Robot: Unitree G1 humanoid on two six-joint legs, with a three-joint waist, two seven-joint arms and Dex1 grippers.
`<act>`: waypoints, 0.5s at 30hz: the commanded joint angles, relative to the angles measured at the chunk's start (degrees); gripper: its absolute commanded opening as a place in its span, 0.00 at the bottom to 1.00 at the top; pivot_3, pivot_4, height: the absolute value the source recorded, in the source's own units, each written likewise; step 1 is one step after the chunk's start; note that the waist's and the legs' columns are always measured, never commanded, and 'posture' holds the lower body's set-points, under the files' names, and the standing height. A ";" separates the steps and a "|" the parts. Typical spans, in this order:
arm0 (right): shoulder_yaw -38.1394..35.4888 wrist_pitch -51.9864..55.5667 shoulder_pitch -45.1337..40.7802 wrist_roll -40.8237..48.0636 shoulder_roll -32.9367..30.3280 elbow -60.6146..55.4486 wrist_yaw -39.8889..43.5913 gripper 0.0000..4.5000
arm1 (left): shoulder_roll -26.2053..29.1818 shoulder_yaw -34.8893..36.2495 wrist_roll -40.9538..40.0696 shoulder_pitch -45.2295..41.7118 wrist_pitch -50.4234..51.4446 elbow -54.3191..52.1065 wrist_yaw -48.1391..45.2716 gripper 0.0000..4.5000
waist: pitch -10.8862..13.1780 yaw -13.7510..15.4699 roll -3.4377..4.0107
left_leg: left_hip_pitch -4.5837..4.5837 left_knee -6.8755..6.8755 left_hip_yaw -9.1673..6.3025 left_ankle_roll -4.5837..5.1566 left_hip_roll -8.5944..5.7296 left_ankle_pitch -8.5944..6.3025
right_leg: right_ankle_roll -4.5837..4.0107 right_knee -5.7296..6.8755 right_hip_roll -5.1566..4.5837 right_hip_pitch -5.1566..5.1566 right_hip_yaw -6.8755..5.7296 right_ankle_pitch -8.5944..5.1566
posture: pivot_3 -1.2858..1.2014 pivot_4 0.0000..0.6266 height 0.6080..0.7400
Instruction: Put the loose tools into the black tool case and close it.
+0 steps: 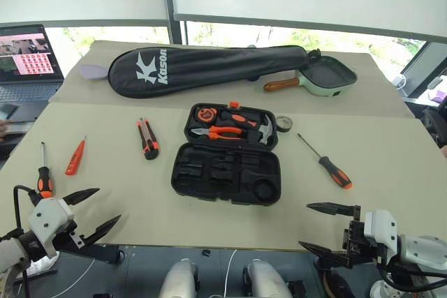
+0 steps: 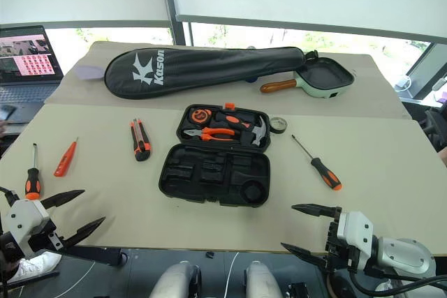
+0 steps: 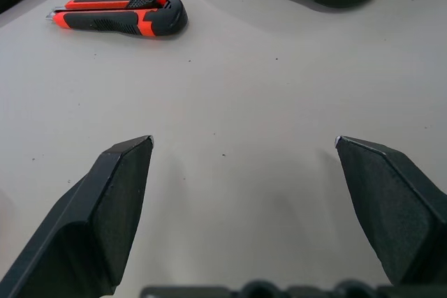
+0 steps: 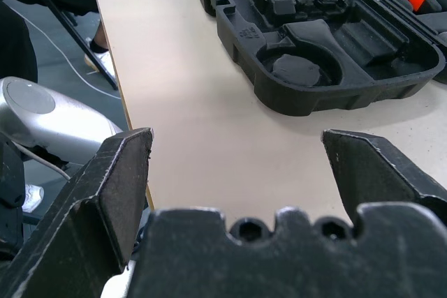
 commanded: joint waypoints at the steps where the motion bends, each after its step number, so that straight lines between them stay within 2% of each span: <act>1: 0.09 -1.33 -1.18 -0.18 0.01 0.26 0.00 1.00 | 0.00 0.41 -2.06 -0.73 2.02 -2.60 1.48 1.00 | 0.00 0.00 0.00 | 0.00 0.00 0.00 0.00 0.00 0.00 | 0.00 0.00 0.00 0.00 0.00 0.00 | 0.52 0.24 1.00; 5: 2.13 0.18 -4.52 -0.57 1.62 -0.31 -2.66 1.00 | -1.46 1.87 -4.11 -1.21 6.78 -4.18 5.18 1.00 | -0.01 -0.01 -0.02 | 0.04 0.00 -0.02 0.00 0.00 0.00 | 0.00 0.03 -0.01 0.04 0.00 0.00 | 0.52 0.24 1.00; 8: 2.36 1.40 -8.04 5.13 6.71 -4.31 -7.04 1.00 | -2.22 6.48 -11.44 1.28 21.78 -5.50 11.28 1.00 | -0.01 -0.23 -0.04 | 0.07 0.00 -0.09 0.00 0.05 0.00 | -0.01 0.10 0.04 0.03 0.00 -0.01 | 0.52 0.24 1.00; 11: 3.80 6.05 -9.99 9.47 9.20 -9.82 -10.23 1.00 | -6.94 11.96 -12.39 2.95 22.00 -6.10 17.87 1.00 | 0.00 -0.86 -0.01 | 0.02 0.00 -0.27 -0.02 0.11 -0.01 | -0.02 0.23 0.08 -0.16 0.12 -0.01 | 0.52 0.24 1.00; 15: 6.27 5.15 -12.63 10.80 12.90 -13.30 -11.91 1.00 | -13.38 18.32 -14.21 6.11 24.19 -6.91 25.60 1.00 | -0.05 -0.52 -0.26 | -0.02 0.00 -0.31 -0.03 0.08 -0.02 | -0.03 0.24 0.06 -0.19 0.11 -0.01 | 0.52 0.24 1.00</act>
